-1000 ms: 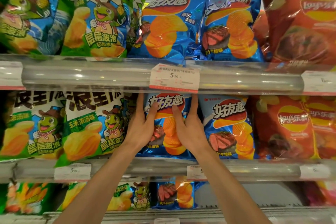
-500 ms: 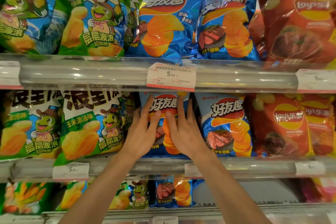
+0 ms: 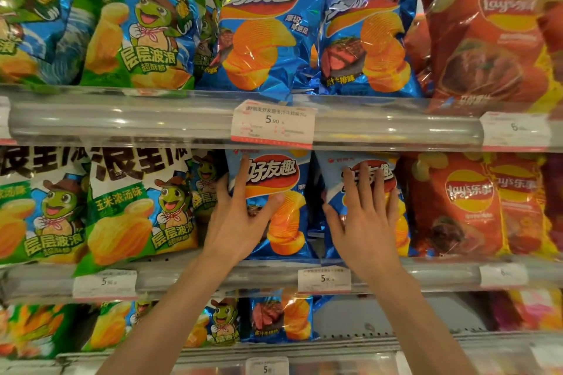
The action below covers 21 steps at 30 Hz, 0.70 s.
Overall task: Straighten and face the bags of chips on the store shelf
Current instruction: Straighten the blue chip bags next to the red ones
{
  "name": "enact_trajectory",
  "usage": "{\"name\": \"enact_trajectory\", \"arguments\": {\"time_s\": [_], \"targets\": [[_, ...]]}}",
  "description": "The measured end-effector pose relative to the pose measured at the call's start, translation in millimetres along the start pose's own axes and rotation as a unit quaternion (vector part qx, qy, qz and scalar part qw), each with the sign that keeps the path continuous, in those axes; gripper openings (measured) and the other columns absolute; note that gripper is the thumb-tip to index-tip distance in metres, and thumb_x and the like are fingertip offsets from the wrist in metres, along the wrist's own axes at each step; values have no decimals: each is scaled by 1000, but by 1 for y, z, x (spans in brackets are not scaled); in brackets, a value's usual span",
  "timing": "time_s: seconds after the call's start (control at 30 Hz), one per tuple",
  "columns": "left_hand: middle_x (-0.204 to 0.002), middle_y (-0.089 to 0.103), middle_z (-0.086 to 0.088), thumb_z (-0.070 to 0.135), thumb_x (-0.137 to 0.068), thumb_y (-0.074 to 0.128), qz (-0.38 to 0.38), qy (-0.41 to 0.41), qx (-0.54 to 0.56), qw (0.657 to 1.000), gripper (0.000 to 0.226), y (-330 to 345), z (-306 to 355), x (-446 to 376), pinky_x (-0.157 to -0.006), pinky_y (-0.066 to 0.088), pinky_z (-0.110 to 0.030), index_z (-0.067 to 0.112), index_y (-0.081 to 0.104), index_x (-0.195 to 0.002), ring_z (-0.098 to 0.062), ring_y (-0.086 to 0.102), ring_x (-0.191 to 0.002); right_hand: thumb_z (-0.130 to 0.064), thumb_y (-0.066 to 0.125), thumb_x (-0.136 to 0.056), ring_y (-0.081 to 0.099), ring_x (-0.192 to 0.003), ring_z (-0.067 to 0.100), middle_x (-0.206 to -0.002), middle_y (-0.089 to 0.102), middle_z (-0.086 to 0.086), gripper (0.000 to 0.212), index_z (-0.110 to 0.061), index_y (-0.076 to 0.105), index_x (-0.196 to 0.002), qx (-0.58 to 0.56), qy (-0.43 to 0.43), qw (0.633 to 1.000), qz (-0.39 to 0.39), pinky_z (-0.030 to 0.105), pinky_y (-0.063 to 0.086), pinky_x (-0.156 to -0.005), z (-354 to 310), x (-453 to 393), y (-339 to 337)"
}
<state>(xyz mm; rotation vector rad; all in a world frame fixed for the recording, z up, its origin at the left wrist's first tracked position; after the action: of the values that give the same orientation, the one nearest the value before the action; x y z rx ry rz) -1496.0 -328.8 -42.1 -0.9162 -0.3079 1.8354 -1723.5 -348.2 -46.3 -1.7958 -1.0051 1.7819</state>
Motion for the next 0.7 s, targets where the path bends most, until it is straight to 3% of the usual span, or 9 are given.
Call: {"name": "enact_trajectory", "arguments": {"time_s": [0.2,0.3,0.37,0.4,0.47,0.53,0.63,0.7], "targets": [[-159,17,-6,77,-83,45,4,-11,3,1000,85,5,-1,-1,-87,51,-42,60,-6,-149,-36,62,-112,-59,25,-100,8,-154,34,-165,18,13,73,-15,25,-157,8,-4,1000,-5,59,11,-121,2,-1,4],[-158,19,-4,76,-85,44,-16,-11,28,999,81,1,1,2,-87,56,-43,64,-8,-146,-23,70,-90,-63,26,-98,3,-155,28,-166,16,8,74,-19,27,-157,-54,6,998,-10,55,5,-123,5,0,-1],[-154,25,-1,66,-90,49,-20,3,55,998,78,-6,2,4,-83,58,-43,63,-3,-148,-9,70,-68,-61,31,-96,9,-154,28,-164,25,7,70,-19,39,-151,-101,18,995,3,54,9,-123,3,1,-9],[-151,28,2,60,-92,53,-18,12,69,997,77,-11,3,5,-84,58,-40,61,1,-149,-7,70,-68,-57,35,-95,17,-152,29,-161,32,7,66,-18,46,-146,-123,15,992,13,54,14,-122,0,2,-15],[-149,33,4,49,-95,57,-6,32,79,996,74,-21,2,10,-92,52,-33,55,11,-152,-5,68,-95,-48,45,-94,35,-143,32,-150,48,9,53,-15,59,-132,-164,-4,985,46,50,28,-117,-10,8,-28],[-149,37,7,41,-96,60,2,56,80,995,69,-31,-1,16,-98,43,-29,50,20,-151,-7,52,-124,-37,56,-97,51,-128,26,-134,60,5,38,-14,63,-126,-223,8,974,47,40,40,-108,-20,16,-38],[-145,43,14,41,-95,61,-17,62,112,992,58,-44,-10,26,-104,46,-34,44,34,-147,-3,49,-128,-34,59,-97,63,-99,3,-107,68,-12,30,-22,63,-124,-347,93,933,-30,27,54,-85,-37,33,-42],[-140,50,16,44,-95,60,-40,57,137,988,52,-53,-17,36,-103,46,-29,41,41,-143,2,50,-126,-35,60,-95,64,-87,1,-93,69,-15,25,-26,64,-119,-394,130,908,-62,18,53,-73,-49,48,-40]]}}
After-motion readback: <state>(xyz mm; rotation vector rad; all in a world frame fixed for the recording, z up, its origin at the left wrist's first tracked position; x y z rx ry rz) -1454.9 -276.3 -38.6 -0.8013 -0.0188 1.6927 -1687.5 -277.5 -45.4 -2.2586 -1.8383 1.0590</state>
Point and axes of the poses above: each hand's wrist, its own x-axis away from the middle knuckle, its own y-axis out of the palm, z = x × y, the point moved 5 cm from there along -x, towards the middle knuckle
